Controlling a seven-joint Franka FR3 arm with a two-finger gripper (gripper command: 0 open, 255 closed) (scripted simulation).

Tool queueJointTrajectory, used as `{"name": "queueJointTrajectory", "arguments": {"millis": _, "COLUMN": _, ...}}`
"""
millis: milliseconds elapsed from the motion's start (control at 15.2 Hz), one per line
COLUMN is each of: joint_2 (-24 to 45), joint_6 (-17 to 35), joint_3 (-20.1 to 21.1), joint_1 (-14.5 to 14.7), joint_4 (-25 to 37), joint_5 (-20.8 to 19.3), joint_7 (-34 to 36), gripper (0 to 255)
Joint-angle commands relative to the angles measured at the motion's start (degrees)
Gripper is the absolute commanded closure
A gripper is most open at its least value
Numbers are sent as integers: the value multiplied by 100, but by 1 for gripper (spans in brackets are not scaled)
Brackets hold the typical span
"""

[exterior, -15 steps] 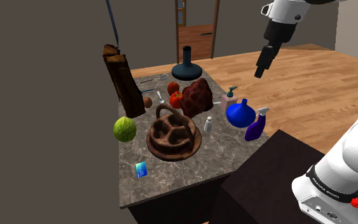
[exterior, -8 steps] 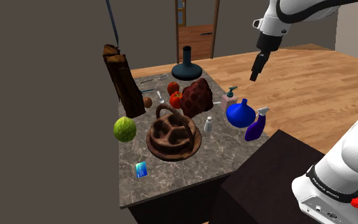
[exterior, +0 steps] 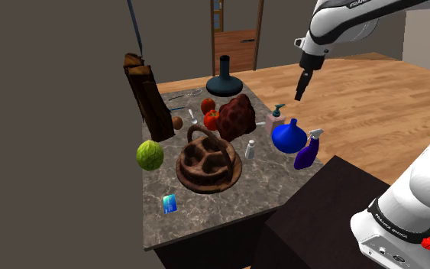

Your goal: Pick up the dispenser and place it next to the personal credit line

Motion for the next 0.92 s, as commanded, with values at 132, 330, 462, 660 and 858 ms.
{"name": "queueJointTrajectory", "arguments": {"millis": 132, "joint_2": 869, "joint_6": 384, "joint_3": -274, "joint_1": -6, "joint_4": 409, "joint_5": 171, "joint_7": -665, "gripper": 0}}
{"name": "queueJointTrajectory", "arguments": {"millis": 330, "joint_2": 1562, "joint_6": 590, "joint_3": -418, "joint_1": -43, "joint_4": 820, "joint_5": 391, "joint_7": -1177, "gripper": 0}}
{"name": "queueJointTrajectory", "arguments": {"millis": 462, "joint_2": 2032, "joint_6": 689, "joint_3": -475, "joint_1": -94, "joint_4": 1134, "joint_5": 564, "joint_7": -1515, "gripper": 0}}
{"name": "queueJointTrajectory", "arguments": {"millis": 660, "joint_2": 2744, "joint_6": 777, "joint_3": -497, "joint_1": -219, "joint_4": 1667, "joint_5": 832, "joint_7": -1997, "gripper": 0}}
{"name": "queueJointTrajectory", "arguments": {"millis": 858, "joint_2": 3455, "joint_6": 797, "joint_3": -457, "joint_1": -392, "joint_4": 2274, "joint_5": 1074, "joint_7": -2422, "gripper": 0}}
